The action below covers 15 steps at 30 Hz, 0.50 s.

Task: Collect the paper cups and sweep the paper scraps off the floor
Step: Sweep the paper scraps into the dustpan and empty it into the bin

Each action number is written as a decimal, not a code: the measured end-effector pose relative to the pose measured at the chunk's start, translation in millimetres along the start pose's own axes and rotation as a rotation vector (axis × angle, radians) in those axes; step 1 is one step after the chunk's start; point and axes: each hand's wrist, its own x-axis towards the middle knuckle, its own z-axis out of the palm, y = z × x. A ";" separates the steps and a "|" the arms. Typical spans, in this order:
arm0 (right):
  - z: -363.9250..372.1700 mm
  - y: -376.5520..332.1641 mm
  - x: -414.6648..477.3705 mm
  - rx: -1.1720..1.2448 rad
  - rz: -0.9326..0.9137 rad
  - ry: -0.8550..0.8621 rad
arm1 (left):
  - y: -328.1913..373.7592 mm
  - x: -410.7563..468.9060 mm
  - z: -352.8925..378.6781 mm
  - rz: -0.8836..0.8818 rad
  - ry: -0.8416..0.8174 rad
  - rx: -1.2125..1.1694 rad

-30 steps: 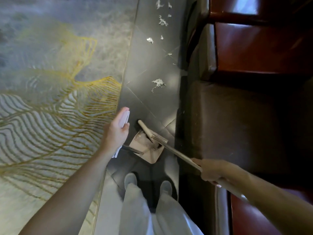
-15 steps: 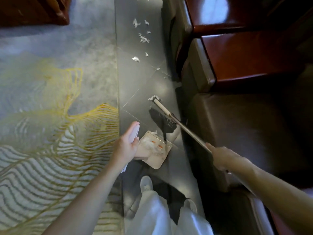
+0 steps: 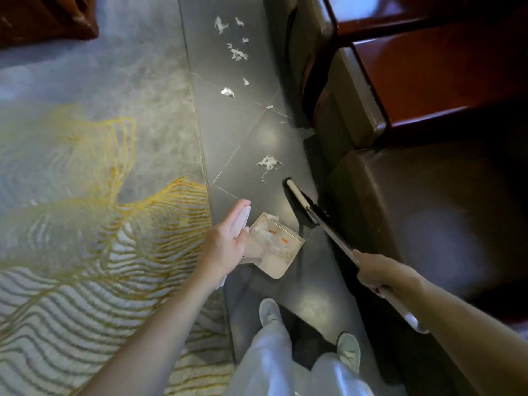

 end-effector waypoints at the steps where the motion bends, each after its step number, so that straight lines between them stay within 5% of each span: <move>1: -3.0 0.4 -5.2 0.019 -0.002 -0.008 | 1.9 3.8 1.6 0.003 -0.005 0.001; 7: -27.8 11.8 -31.7 0.301 0.019 -0.065 | 8.6 12.2 7.7 0.002 -0.027 0.045; 15: -42.0 30.9 -31.3 0.250 0.074 0.004 | 8.7 19.1 10.1 -0.021 -0.053 0.082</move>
